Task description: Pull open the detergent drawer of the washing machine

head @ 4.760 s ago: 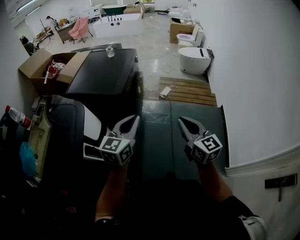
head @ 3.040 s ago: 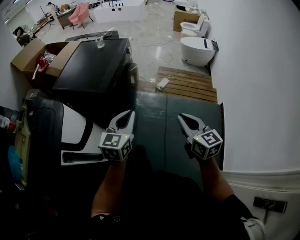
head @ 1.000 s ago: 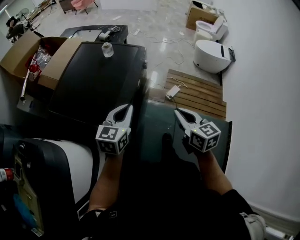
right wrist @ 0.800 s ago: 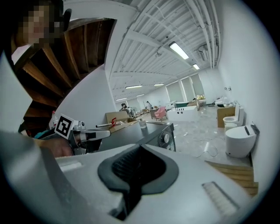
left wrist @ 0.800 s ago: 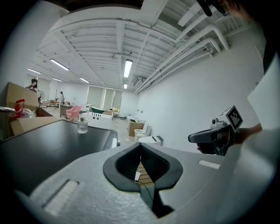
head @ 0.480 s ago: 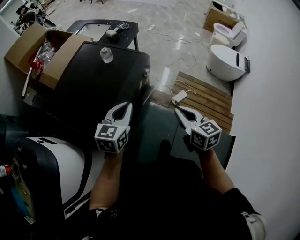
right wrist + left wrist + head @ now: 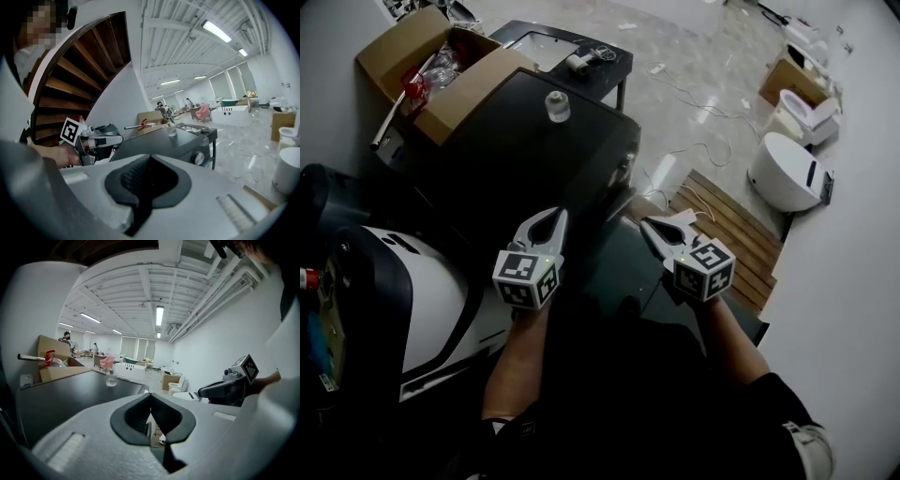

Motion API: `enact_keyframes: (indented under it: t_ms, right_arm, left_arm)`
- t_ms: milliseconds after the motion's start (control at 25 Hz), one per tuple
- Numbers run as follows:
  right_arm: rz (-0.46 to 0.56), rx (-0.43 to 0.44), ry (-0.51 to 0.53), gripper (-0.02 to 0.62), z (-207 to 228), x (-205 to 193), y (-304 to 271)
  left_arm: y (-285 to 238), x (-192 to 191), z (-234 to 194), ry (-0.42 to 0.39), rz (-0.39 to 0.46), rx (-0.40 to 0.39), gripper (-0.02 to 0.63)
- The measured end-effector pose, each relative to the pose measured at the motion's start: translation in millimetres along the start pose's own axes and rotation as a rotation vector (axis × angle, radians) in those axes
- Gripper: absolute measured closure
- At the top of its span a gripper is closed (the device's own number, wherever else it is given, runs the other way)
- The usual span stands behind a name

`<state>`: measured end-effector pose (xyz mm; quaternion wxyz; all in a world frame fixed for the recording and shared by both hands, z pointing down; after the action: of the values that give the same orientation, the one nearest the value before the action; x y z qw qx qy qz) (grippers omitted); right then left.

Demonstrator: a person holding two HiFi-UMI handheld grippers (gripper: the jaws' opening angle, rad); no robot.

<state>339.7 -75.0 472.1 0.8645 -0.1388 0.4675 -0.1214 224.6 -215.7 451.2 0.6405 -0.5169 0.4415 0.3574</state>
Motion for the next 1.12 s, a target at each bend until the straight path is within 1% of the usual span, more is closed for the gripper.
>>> enact_keyframes:
  t_ms: [80,200,280,400,480,520,600,760,880,1040,1120]
  right_arm:
    - [-0.029,0.029,0.032,0.591,-13,4,-22]
    - [-0.054,0.084,0.081,0.592,-42,10,-50]
    - [-0.075,0.123,0.116,0.591,-59,11,-64]
    - [-0.093,0.185,0.116,0.591,-75,10,-77]
    - [-0.128,0.225,0.123,0.588,-82,5,-84]
    - [-0.155,0.246,0.133,0.575,-84,1,-86]
    - [-0.208,0.289,0.154,0.569,-87,-6,-89]
    - [-0.263,0.375,0.204,0.566,-90,-12,-92]
    - [-0.293,0.431,0.228,0.553,-87,-21,-84]
    - [-0.347,0.478,0.241,0.496,-71,-37,-70]
    - [-0.367,0.496,0.239,0.491,-65,-43,-64]
  left_arm:
    - [12,-6,-17,0.015,0.0,0.04,0.595]
    - [31,-17,-39,0.029,0.016,0.077,0.595]
    - [45,-27,-50,0.064,0.02,0.112,0.595]
    - [68,-39,-57,0.102,0.011,0.17,0.595]
    - [83,-46,-60,0.118,-0.007,0.221,0.595]
    - [91,-49,-60,0.132,-0.006,0.25,0.595]
    - [103,-51,-56,0.161,0.0,0.308,0.595]
    - [118,-65,-39,0.208,-0.035,0.413,0.595]
    - [122,-73,-20,0.256,-0.028,0.462,0.595]
    - [128,-81,8,0.278,-0.064,0.518,0.595]
    - [134,-87,18,0.295,-0.08,0.551,0.595]
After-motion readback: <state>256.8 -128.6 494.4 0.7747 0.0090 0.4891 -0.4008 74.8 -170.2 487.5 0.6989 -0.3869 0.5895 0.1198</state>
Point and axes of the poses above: the fingertips, and each gripper's own axes: y backward along the fingers, z to its right, x out of its top, the point moved 2 cm from there along y, backward along the fingers, and after that the axes turned 13 degrees about -y, right-handed, at the moved point
